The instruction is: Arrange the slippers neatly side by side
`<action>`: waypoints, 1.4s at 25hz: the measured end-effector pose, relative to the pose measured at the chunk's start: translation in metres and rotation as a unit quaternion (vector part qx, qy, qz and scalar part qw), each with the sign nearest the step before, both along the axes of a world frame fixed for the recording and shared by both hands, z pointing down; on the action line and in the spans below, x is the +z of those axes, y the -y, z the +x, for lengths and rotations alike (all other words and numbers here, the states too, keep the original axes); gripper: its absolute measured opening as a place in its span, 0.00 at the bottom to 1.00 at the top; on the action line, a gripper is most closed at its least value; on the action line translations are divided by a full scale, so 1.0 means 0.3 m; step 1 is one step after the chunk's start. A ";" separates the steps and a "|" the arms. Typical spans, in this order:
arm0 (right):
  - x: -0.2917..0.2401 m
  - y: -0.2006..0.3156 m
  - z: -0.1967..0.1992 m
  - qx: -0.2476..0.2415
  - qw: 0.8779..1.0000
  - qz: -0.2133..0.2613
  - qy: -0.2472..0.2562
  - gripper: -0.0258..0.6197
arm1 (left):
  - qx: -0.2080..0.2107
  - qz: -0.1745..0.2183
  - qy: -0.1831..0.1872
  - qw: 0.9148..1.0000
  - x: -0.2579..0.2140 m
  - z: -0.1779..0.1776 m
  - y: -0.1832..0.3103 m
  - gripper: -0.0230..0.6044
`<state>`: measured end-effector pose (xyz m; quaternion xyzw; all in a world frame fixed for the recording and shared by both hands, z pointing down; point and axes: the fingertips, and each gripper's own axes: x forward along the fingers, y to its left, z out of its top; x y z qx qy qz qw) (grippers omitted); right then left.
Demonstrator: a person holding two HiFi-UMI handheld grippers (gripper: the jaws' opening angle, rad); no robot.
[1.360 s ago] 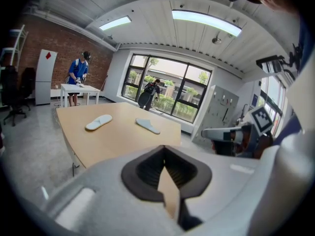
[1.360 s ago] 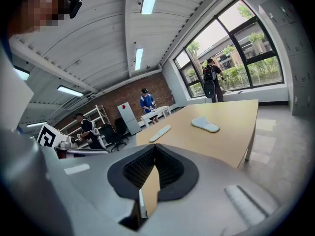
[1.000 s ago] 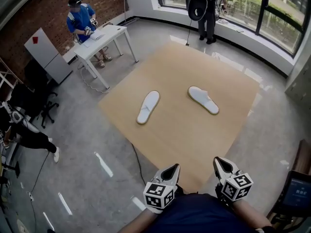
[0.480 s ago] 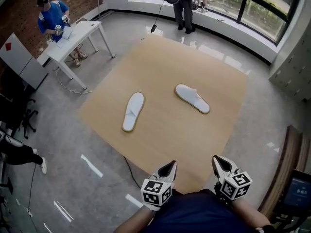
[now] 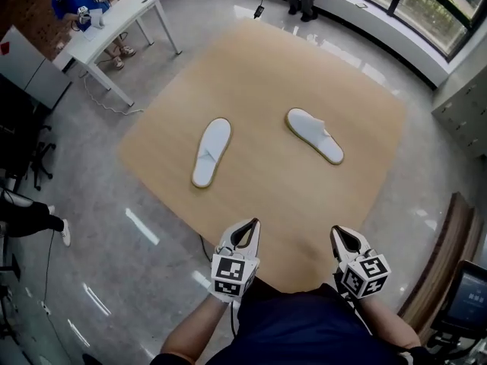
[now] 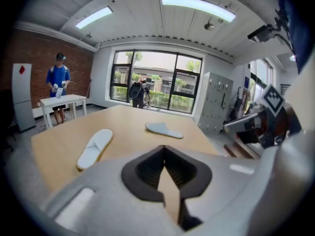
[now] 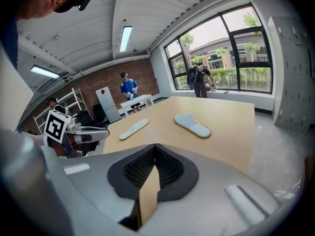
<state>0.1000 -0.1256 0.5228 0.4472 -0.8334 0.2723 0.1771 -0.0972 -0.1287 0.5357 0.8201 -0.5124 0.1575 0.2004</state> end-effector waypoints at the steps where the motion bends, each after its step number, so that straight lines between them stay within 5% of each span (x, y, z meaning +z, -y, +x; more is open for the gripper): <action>1: 0.022 0.026 -0.002 -0.007 1.000 -0.004 0.002 0.06 | -0.010 0.002 0.014 1.000 0.014 -0.032 0.023 0.04; 16: 0.244 0.558 0.071 -0.074 0.993 0.040 -0.084 0.06 | -0.083 -0.043 0.124 0.988 0.194 -0.443 0.344 0.05; 18: 0.253 0.616 0.054 -0.097 0.990 0.051 -0.083 0.06 | -0.084 -0.063 0.128 0.986 0.238 -0.478 0.379 0.15; 25: 0.261 0.814 0.024 -0.119 0.981 0.078 -0.129 0.06 | -0.092 -0.082 0.175 0.977 0.324 -0.577 0.508 0.25; 27: 0.271 0.845 0.020 -0.124 0.980 0.080 -0.136 0.15 | -0.090 -0.087 0.194 0.973 0.352 -0.599 0.528 0.26; 30: 0.281 0.857 -0.022 -0.157 0.969 0.103 -0.162 0.13 | -0.076 -0.085 0.211 0.971 0.366 -0.598 0.547 0.25; 33: 0.337 0.917 -0.088 -0.203 0.949 0.138 -0.197 0.08 | -0.065 -0.084 0.224 0.969 0.407 -0.607 0.617 0.07; 35: 0.369 0.959 -0.112 -0.218 0.942 0.144 -0.212 0.06 | -0.064 -0.087 0.226 0.968 0.430 -0.605 0.659 0.04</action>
